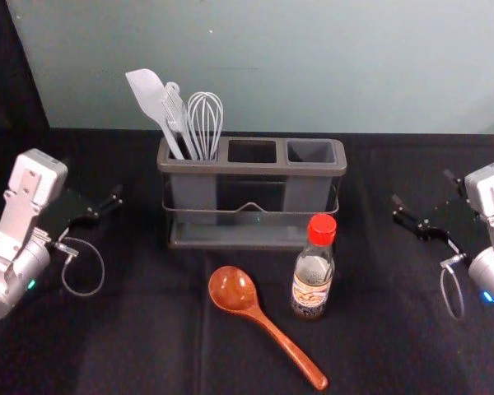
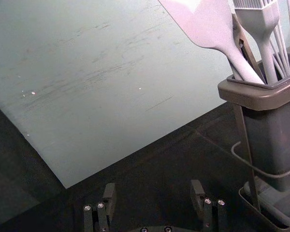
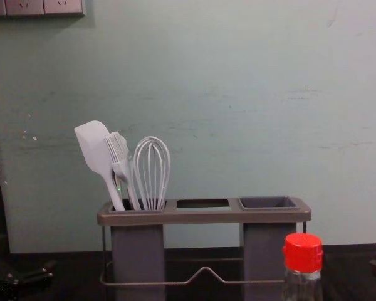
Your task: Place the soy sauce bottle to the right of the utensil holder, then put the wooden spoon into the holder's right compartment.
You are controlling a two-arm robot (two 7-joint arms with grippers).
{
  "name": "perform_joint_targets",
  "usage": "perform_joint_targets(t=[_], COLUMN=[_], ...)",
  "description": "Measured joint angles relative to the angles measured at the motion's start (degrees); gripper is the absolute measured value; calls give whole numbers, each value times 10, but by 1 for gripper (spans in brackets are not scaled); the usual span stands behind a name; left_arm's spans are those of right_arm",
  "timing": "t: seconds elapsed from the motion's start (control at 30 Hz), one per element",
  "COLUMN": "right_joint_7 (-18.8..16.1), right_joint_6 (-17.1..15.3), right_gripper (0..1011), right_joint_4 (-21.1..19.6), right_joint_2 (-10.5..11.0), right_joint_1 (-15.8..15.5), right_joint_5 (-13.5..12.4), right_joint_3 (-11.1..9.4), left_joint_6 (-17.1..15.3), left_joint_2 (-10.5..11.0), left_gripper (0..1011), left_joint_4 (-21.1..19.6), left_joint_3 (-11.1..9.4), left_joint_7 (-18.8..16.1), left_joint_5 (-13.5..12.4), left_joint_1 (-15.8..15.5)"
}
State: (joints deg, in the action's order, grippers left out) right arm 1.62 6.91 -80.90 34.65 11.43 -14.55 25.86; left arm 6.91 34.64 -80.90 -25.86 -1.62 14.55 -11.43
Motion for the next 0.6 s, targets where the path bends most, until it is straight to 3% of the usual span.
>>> perform_joint_targets(t=[0.27,0.47,0.6], right_joint_7=[-3,-8,-19], right_joint_6=[4,13,18], right_gripper=[1002,1002,1000], right_joint_4=[-8,-40,-76], right_joint_2=[2,15,31], right_joint_1=[-8,-39,-77], right_joint_5=[-2,-11,-31], right_joint_3=[-10,-34,-58], left_joint_6=[0,0,0], left_joint_2=[0,0,0], left_gripper=[1005,1005,1005], left_joint_4=[0,0,0], left_joint_3=[0,0,0], left_joint_7=[0,0,0], left_joint_5=[0,0,0], left_joint_1=[0,0,0])
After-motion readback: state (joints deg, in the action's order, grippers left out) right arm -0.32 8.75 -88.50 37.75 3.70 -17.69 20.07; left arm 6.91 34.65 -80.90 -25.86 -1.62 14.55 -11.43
